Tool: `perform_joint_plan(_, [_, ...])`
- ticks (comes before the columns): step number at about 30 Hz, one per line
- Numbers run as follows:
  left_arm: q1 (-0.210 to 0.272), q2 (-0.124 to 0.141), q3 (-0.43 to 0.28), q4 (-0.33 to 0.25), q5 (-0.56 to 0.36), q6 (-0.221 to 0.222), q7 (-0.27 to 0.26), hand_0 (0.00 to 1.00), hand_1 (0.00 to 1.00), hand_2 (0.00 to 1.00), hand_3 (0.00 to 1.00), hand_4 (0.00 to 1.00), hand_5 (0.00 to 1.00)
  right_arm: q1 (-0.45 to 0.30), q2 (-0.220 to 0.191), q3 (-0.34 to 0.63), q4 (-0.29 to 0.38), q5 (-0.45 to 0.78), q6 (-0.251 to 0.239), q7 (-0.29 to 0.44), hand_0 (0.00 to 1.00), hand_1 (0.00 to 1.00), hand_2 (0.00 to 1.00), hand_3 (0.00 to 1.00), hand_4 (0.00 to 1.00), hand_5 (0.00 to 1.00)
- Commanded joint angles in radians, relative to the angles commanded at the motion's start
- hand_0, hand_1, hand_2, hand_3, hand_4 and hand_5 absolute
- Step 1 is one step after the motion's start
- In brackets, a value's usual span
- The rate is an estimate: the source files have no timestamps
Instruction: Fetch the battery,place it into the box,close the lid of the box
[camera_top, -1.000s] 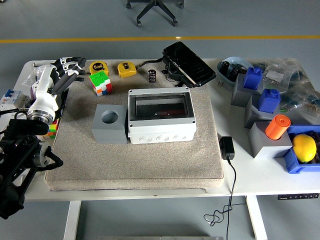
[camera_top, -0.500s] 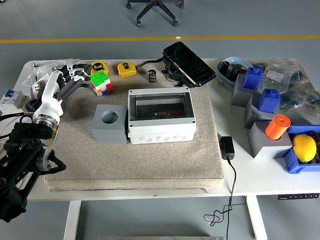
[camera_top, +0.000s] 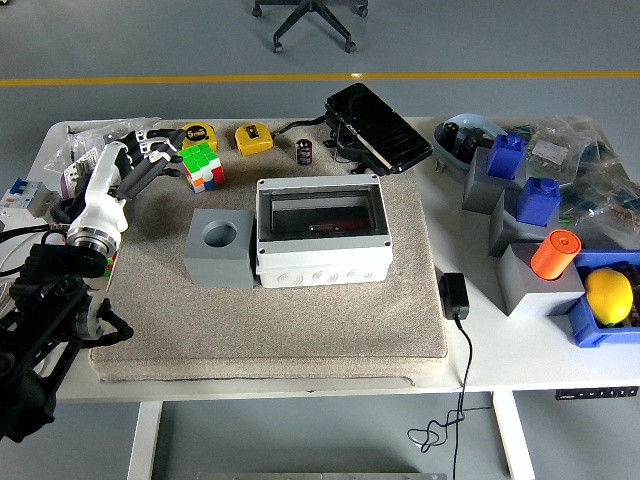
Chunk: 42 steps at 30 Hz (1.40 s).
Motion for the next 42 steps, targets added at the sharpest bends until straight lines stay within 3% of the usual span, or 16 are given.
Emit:
perform_joint_plan(7, [-0.008,-0.007,0.012,0.002,-0.002,-0.002,0.002,0.436,0.528,0.57,0.57,0.912,0.488,0.004,0.003,-0.054,-0.004,0.016,0.001,0.0,0.595,0.606,0.576,0.562,0.929,0.446])
perform_joint_plan(42, [-0.011,-0.011,-0.016,-0.011,0.009,-0.01,0.016,0.434,0.528,0.57,0.571,0.914,0.491,0.041,0.0,-0.038,0.005,0.017,0.0,0.0,0.595,0.606,0.578,0.563,0.931,0.449])
